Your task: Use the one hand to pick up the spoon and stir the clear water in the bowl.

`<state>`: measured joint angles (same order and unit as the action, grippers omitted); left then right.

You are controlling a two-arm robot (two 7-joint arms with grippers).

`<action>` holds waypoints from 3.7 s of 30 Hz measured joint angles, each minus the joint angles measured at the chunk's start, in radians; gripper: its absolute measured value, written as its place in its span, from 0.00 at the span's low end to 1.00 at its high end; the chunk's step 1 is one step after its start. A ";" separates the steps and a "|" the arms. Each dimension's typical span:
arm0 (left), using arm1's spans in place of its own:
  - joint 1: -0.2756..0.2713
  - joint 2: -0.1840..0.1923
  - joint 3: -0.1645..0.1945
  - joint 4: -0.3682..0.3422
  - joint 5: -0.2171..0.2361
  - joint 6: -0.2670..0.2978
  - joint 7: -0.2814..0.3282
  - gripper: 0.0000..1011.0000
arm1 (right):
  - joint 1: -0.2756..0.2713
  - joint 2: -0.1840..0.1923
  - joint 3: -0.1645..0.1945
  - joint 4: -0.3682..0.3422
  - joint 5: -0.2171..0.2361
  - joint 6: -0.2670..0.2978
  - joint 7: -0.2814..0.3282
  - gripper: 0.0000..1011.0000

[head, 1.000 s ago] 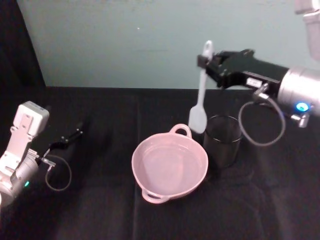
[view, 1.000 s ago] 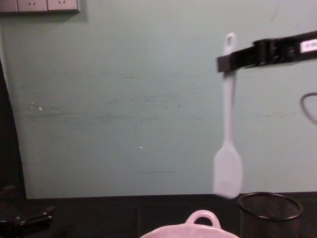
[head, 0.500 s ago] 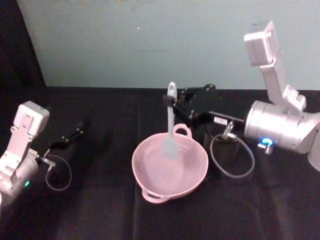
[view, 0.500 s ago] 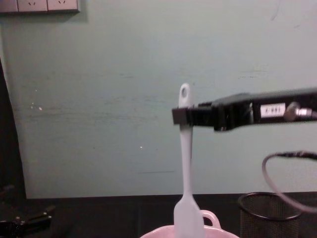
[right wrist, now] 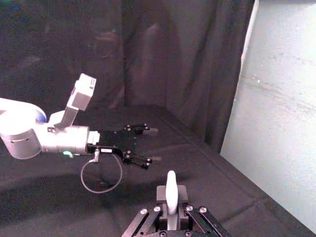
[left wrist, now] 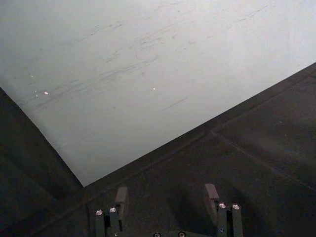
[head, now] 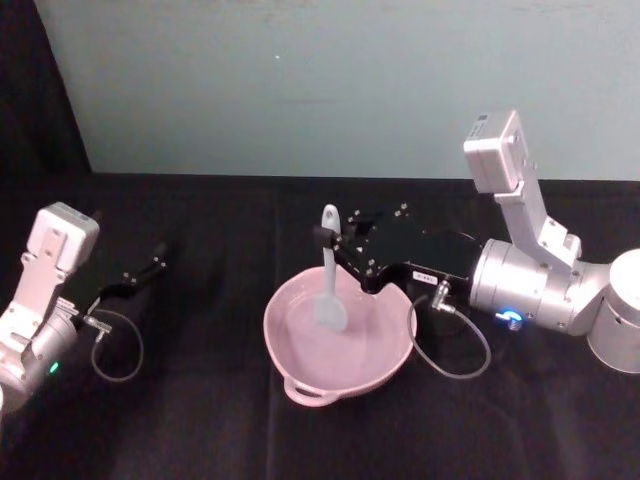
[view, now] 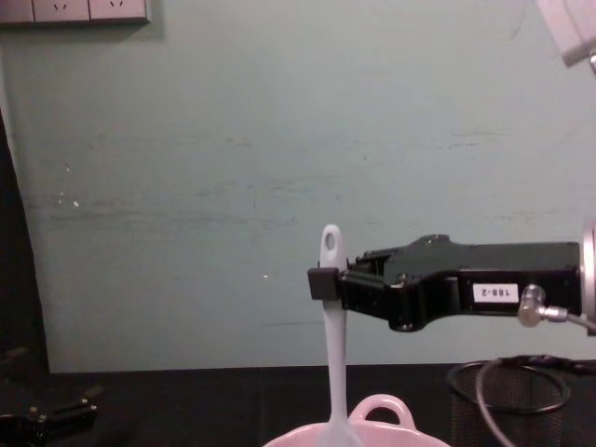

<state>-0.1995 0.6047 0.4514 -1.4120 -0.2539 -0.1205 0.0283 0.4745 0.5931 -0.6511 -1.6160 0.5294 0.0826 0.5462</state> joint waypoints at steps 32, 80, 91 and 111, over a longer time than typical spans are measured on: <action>0.000 0.000 0.000 0.000 0.000 0.000 0.000 0.99 | -0.062 -0.007 0.040 0.032 -0.013 -0.079 0.045 0.12; 0.000 0.000 0.000 0.000 0.000 0.000 0.000 0.99 | -0.001 -0.152 0.101 0.208 -0.136 -0.114 0.052 0.12; 0.000 0.000 0.000 0.000 0.000 0.000 0.000 0.99 | -0.072 -0.092 0.147 0.131 -0.138 -0.097 0.036 0.12; 0.000 0.000 0.000 0.000 0.000 0.000 0.000 0.99 | -0.144 -0.096 0.111 0.039 -0.119 -0.106 0.076 0.12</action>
<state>-0.1995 0.6047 0.4514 -1.4120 -0.2539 -0.1205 0.0283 0.3302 0.4971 -0.5405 -1.5769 0.4108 -0.0232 0.6219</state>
